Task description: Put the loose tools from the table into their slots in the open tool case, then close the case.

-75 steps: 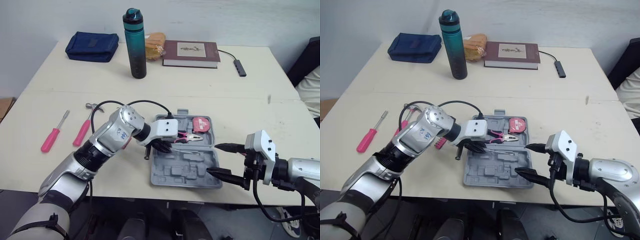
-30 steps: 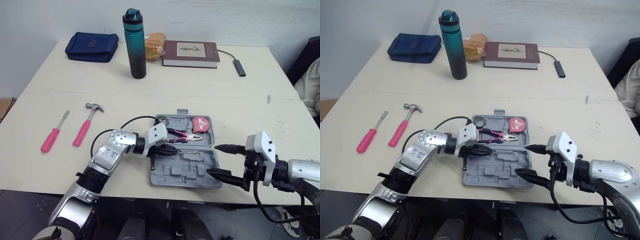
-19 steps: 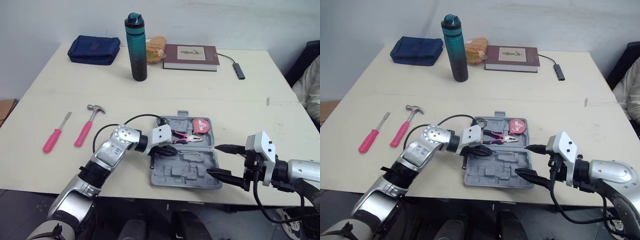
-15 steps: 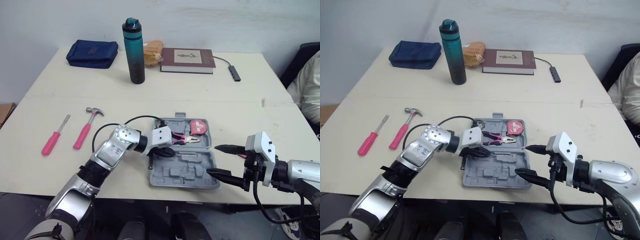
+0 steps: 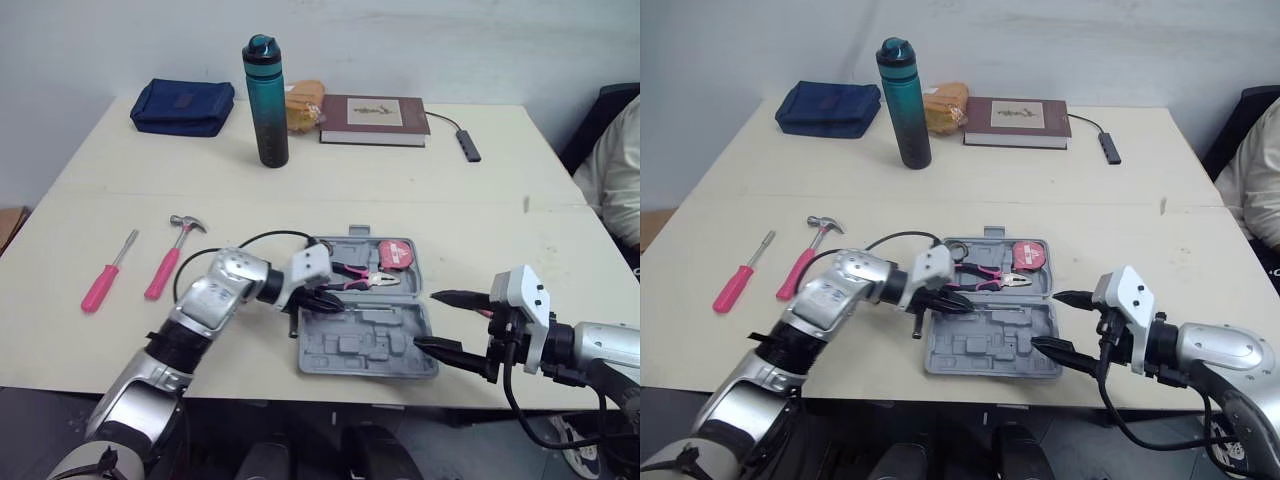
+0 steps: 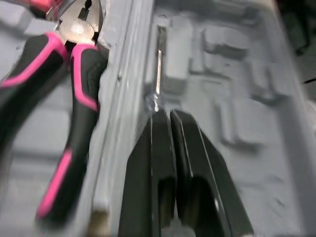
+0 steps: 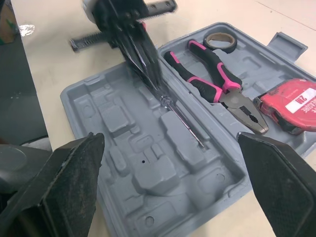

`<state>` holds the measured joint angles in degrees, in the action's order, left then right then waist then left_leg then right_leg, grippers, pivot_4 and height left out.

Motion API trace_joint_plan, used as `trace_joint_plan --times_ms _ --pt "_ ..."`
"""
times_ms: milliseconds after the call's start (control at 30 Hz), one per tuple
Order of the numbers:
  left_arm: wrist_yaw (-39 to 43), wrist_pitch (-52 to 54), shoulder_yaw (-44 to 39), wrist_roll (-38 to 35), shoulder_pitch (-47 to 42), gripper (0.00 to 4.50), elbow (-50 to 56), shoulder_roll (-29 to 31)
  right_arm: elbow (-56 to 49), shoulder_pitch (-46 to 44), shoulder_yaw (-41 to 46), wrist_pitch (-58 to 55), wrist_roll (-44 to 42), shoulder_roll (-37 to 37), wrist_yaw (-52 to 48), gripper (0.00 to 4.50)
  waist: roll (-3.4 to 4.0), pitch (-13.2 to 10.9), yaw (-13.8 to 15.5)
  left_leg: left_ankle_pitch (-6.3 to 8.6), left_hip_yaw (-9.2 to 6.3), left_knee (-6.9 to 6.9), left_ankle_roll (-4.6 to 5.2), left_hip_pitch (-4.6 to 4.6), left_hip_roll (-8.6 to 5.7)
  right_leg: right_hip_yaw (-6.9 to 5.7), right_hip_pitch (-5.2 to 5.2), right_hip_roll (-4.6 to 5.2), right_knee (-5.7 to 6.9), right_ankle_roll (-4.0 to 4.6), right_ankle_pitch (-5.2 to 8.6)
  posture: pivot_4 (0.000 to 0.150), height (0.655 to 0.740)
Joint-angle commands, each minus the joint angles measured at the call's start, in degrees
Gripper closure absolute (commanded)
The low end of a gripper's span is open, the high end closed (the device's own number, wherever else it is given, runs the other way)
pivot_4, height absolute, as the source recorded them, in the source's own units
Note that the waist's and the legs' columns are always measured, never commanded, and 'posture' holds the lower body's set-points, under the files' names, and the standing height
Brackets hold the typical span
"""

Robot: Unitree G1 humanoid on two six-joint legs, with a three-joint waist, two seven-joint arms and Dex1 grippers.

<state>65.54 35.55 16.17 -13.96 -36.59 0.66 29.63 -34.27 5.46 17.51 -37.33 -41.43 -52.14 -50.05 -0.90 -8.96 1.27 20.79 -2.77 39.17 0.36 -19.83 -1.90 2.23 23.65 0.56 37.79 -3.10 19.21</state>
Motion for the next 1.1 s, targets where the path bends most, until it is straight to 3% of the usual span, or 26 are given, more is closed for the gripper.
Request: trace_joint_plan --times_ms 33,267,300,633,800,1100 --pt "0.9 5.2 -9.8 -8.5 3.2 3.32 9.6 4.4 1.8 2.2 7.2 0.1 -0.7 -2.1 -2.8 0.00 0.06 0.0 0.1 0.00 0.00 0.01 0.00 -0.07 0.00 0.00 0.06 0.00 -0.01 0.00 0.00 0.150 0.7400" --pt "-8.4 15.6 -33.5 -19.1 19.7 0.35 22.5 10.2 9.9 9.4 19.0 1.5 2.4 -4.1 -8.2 0.00 0.07 0.0 0.1 0.14 0.00 0.00 0.25 -0.19 0.00 -0.01 0.08 0.05 -0.10 0.00 0.00 0.150 0.7400" --pt "-9.8 16.3 -36.8 -19.7 22.7 0.11 23.6 10.4 11.1 10.1 20.4 1.3 2.5 -4.1 -8.8 0.00 0.08 0.0 0.0 0.19 -0.01 -0.01 0.35 -0.17 0.00 -0.02 0.07 0.05 -0.08 0.00 0.00 0.150 0.7400" --pt "-16.3 15.4 -62.2 -21.1 47.4 0.11 24.2 10.4 24.9 14.2 28.7 6.3 7.4 -4.3 -14.3 0.00 0.19 -0.2 0.1 0.24 0.03 -0.25 0.41 0.29 0.00 0.02 -0.33 0.08 -0.31 0.06 0.04 0.150 0.7400" --pt "-17.1 13.9 -65.3 -21.8 50.5 0.11 23.2 11.1 28.4 15.3 30.4 8.3 8.9 -4.3 -16.5 0.00 0.22 -0.3 0.2 0.25 0.04 -0.40 0.41 0.39 0.00 0.03 -0.39 0.11 -0.38 0.08 0.05 0.150 0.7400" --pt "-20.8 14.7 -61.9 -24.4 47.8 0.11 24.8 12.3 29.4 12.1 27.5 9.8 9.1 -4.0 -17.0 0.00 0.33 -0.4 -0.3 0.19 0.16 -1.01 0.27 0.65 0.01 0.14 -0.36 0.09 -0.40 0.13 0.07 0.150 0.7400"
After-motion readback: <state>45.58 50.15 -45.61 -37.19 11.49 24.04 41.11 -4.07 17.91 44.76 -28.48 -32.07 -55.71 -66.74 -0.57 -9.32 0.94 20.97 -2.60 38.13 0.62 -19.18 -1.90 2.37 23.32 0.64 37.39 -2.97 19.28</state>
